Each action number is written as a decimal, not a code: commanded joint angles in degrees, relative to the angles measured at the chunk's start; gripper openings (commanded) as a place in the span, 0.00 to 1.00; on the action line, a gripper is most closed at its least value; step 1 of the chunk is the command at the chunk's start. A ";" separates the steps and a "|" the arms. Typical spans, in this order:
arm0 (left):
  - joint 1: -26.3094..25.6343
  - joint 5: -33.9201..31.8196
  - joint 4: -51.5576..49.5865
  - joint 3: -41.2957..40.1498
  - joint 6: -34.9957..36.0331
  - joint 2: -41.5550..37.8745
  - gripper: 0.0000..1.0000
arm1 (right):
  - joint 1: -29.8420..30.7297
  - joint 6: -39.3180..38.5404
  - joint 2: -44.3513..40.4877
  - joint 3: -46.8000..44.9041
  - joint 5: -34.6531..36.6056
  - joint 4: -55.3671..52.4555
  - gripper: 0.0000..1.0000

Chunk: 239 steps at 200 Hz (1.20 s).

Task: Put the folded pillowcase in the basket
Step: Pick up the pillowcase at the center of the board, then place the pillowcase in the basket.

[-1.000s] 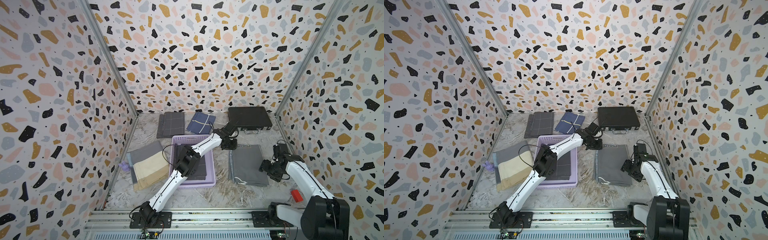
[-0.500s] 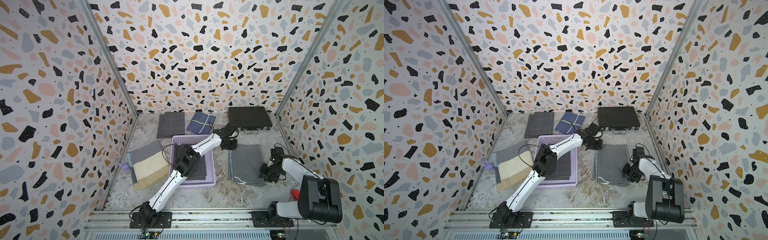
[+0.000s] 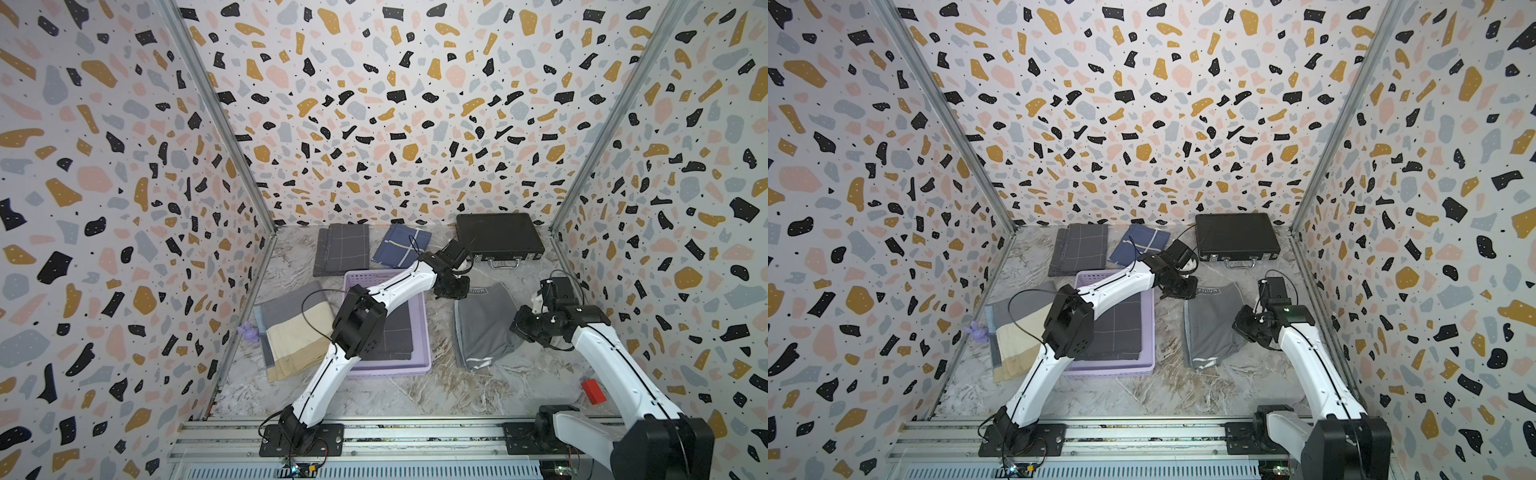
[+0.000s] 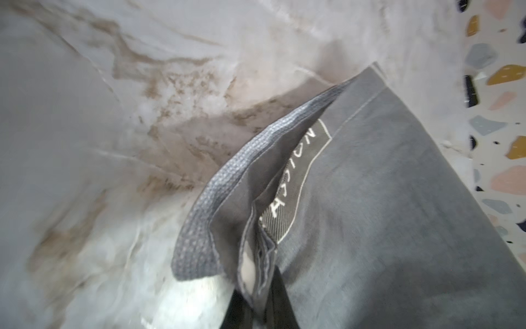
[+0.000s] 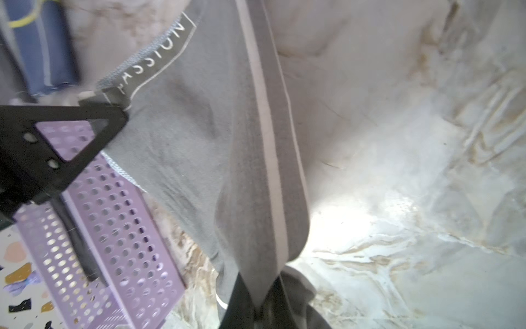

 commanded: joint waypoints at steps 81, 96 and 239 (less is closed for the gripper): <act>9.77 -11.04 -5.44 -18.99 10.32 -31.53 0.00 | 29.26 12.13 5.44 19.59 6.59 1.48 0.00; 13.67 -11.60 -5.55 -22.81 11.41 -34.56 0.00 | 33.38 13.20 9.06 20.03 7.03 4.48 0.00; 28.00 -11.48 -4.75 -29.55 12.57 -27.56 0.00 | 41.98 15.09 33.67 18.02 3.23 21.65 0.00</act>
